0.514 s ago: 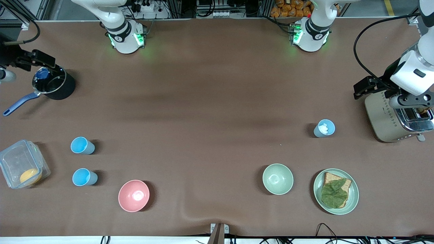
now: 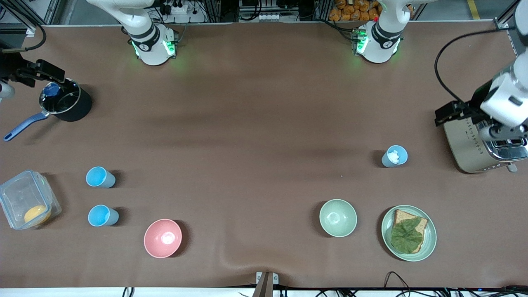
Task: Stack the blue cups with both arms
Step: 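Reach the left gripper to the toaster cup while the right gripper reaches cups, then grasp the blue cup with the left gripper while the right gripper grasps another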
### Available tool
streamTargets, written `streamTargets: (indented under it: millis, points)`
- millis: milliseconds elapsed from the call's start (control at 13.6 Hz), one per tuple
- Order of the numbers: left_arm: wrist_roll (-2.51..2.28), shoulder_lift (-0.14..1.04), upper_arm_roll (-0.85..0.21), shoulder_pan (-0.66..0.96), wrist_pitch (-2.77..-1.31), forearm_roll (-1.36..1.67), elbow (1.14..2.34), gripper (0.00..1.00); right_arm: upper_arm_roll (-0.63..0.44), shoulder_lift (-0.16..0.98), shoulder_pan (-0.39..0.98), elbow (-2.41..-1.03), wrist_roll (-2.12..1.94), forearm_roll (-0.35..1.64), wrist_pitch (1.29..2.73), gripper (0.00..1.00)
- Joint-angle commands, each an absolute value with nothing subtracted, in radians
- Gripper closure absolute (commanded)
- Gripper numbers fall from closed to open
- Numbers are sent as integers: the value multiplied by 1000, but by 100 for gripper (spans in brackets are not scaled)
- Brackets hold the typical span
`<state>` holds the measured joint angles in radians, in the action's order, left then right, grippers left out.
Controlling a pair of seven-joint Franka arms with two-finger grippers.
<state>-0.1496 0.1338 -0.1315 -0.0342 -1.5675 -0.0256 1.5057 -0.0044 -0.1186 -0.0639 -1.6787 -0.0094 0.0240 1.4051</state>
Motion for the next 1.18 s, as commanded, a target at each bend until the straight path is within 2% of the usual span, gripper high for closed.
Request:
streamTargets:
  millis: [0,147,294,367,661,734,881,1028,1102]
  points:
    - [-127,207,-132,-40,-1661,-55,1558,0,-2,-130,-100,-1695,-12,28,1404,0]
    - [-132,190,-135,-57,-1875,-107,1769,0,-3,-92,-103,-1698,-14,26,1411,0]
    - [-146,176,-138,-84,-2068,-107,1940,0,-3,7,-130,-1686,-12,26,1408,0]
    - [-146,184,-137,-92,-2115,-107,1983,0,-3,61,-143,-1677,-14,22,1414,0]
    - [-140,195,-137,-115,-2288,-107,2158,0,-2,384,-167,-1501,-14,34,1425,0]
    - [-140,195,-137,-120,-2336,-107,2196,0,-2,428,-166,-1473,-14,38,1457,0]
    - [-138,230,-138,-136,-2419,-109,2238,0,-2,486,-146,-1471,-17,26,1596,0]
    - [-129,259,-138,-141,-2439,-109,2235,0,-2,549,-146,-1471,-93,25,1731,0]
    - [-129,265,-138,-149,-2441,-109,2233,5,-2,575,-152,-1471,-130,20,1791,0]
